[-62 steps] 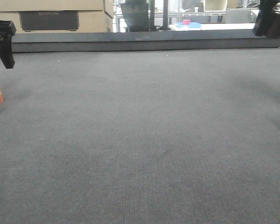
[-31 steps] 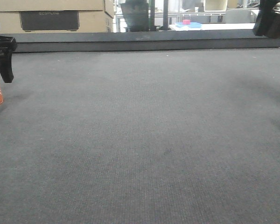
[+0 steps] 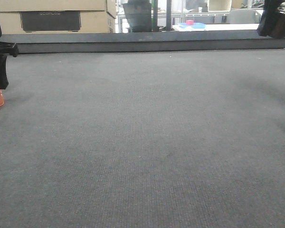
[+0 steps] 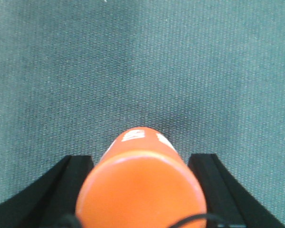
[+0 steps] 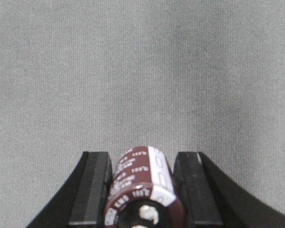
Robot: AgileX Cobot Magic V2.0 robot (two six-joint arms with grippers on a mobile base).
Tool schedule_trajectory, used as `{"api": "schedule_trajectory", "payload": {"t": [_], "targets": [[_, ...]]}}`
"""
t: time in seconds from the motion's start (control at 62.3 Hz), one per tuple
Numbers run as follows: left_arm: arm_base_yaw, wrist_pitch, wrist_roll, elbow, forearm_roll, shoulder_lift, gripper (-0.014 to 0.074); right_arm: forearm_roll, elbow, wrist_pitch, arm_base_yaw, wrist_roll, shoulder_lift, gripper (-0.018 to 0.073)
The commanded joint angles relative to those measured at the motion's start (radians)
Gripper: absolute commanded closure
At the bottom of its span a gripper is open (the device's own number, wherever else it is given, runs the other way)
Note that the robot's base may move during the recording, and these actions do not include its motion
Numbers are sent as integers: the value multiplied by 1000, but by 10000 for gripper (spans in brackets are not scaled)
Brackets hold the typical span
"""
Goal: Place cylindrical capacitor in blue bin on shelf
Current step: 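Lift the orange cylinder off the table with the left gripper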
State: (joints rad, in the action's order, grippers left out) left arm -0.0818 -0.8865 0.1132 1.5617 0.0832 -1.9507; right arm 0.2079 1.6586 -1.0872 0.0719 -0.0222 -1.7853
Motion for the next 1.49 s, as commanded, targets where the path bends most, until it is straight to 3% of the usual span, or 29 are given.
{"api": "schedule_trajectory", "payload": {"t": [0.0, 0.257, 0.353, 0.514, 0.803, 1.076, 1.253, 1.477], "targets": [[-1, -16, -1, 8, -22, 2, 706, 6, 3, 17, 1, -2, 15, 722], [-11, -10, -10, 8, -54, 80, 707, 8, 3, 57, 22, -2, 60, 722], [-35, -2, -68, 8, -54, 139, 707, -3, 1, 60, 34, -2, 74, 722], [-85, 115, -103, -48, -66, 237, 707, -10, -64, 110, 41, -2, 113, 722], [-117, 397, -103, -323, -177, 443, 707, -55, -392, 432, 41, -6, 296, 722], [-114, 630, -103, -603, -179, 710, 707, -56, -716, 760, 41, -6, 505, 722], [-114, 718, -103, -755, -179, 901, 707, -56, -847, 798, 41, -6, 633, 722], [-96, 723, -103, -903, -176, 1106, 707, -56, -934, 801, 41, -6, 794, 722]]}}
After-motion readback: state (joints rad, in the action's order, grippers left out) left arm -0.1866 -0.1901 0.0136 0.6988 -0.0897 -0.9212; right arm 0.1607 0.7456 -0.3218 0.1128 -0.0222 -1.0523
